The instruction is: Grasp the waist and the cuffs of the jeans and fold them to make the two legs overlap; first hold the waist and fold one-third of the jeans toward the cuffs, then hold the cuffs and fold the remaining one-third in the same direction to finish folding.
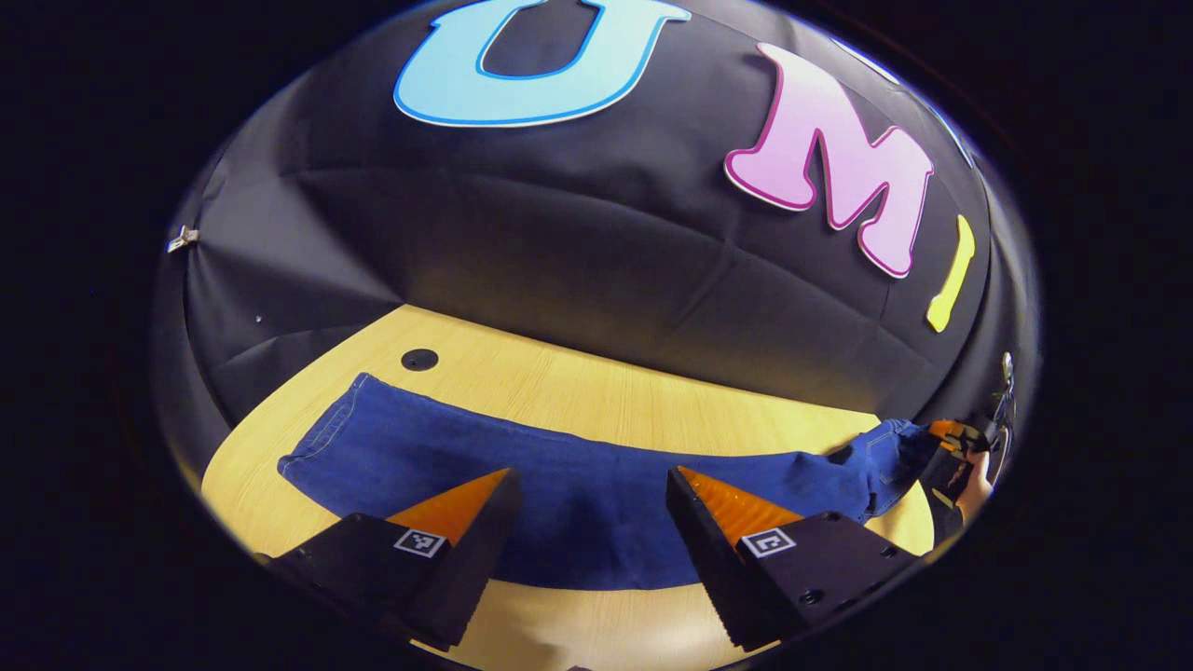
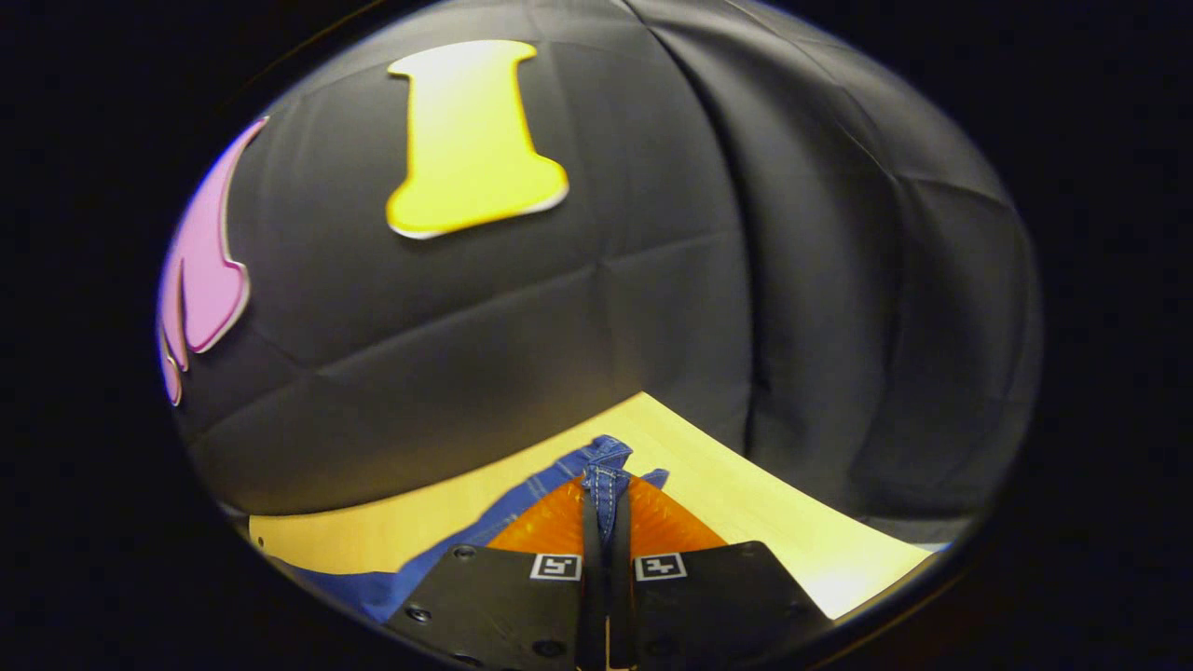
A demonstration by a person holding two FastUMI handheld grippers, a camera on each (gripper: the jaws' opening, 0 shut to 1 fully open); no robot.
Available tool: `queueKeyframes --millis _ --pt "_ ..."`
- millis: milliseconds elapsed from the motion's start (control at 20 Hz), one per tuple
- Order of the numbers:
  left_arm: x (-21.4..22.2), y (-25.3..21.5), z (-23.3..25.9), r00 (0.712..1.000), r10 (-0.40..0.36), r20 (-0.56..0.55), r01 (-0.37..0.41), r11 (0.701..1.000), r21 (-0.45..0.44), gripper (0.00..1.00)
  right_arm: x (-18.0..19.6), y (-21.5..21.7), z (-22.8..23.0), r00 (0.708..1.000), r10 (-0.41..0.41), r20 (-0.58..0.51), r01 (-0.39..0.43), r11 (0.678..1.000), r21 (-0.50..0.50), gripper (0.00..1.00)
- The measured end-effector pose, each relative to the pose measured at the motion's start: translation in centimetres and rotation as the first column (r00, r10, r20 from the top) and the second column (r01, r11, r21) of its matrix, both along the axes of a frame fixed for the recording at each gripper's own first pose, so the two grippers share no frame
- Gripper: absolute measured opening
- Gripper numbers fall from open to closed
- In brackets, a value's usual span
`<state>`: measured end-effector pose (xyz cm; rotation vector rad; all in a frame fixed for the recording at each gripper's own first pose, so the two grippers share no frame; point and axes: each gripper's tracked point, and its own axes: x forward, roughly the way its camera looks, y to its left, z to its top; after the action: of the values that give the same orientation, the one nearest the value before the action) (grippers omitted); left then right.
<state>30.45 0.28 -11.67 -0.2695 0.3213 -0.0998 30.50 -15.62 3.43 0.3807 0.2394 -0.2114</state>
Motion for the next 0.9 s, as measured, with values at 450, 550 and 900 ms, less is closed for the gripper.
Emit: queueKeyframes --millis 450,550,900 --pt "-3.4 3.7 -0.4 0.999 0.050 0.010 -0.050 0.996 -0.071 0.99 -10.9 1.3 7.8 0.915 0.338 0.221 -0.306 0.937 -0.167 0.05" --pt "-4.4 5.4 -0.3 0.997 0.079 0.017 -0.077 0.993 -0.091 0.99 -11.9 1.3 6.4 0.881 0.421 0.217 -0.387 0.904 -0.181 0.05" --pt "-6.5 13.8 -2.9 0.975 0.224 0.012 -0.221 0.967 -0.126 0.96 -9.7 -3.7 -3.4 0.744 0.660 0.102 -0.626 0.742 -0.239 0.05"
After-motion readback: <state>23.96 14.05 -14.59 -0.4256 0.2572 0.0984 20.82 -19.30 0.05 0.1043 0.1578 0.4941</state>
